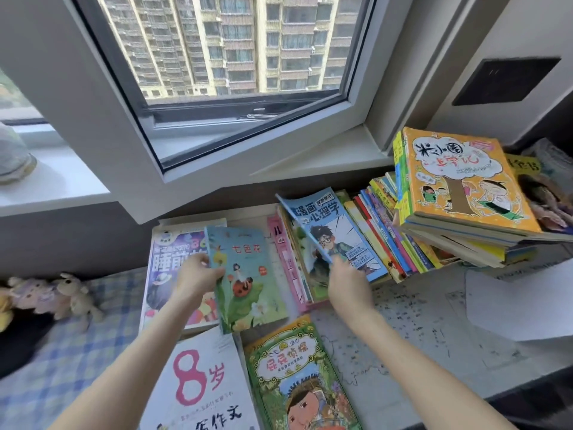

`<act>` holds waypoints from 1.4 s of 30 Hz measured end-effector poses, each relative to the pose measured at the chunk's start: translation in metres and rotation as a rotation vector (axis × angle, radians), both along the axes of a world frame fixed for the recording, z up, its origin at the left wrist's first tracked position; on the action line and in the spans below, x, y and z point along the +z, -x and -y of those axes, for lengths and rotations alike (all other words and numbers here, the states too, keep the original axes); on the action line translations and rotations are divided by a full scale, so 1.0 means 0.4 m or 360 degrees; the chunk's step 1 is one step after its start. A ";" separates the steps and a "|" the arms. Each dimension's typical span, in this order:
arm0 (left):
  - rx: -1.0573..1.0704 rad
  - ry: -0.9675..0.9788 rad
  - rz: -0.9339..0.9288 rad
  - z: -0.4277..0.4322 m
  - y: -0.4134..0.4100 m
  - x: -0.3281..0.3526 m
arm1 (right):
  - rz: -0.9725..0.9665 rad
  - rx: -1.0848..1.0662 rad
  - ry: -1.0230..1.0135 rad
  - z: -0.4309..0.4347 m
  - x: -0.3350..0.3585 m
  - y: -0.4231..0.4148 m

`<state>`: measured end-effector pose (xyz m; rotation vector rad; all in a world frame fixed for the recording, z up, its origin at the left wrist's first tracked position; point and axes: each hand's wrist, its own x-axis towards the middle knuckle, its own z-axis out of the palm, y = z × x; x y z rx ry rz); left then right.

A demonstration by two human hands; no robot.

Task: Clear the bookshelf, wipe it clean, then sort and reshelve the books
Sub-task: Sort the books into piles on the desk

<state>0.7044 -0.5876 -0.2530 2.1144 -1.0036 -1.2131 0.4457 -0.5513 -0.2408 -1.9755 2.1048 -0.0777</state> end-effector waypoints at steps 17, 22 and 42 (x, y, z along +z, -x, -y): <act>-0.0164 -0.0269 -0.0377 0.034 0.345 -0.043 | 0.0725 -0.0442 0.0456 -0.019 0.070 0.081; 0.0051 -0.0355 -0.0442 0.061 0.387 -0.063 | 0.0789 -0.0396 0.0534 -0.028 0.073 0.098; 0.0210 -0.0167 -0.0733 -0.002 0.159 0.169 | 0.0427 -0.0520 0.0824 -0.034 0.059 0.082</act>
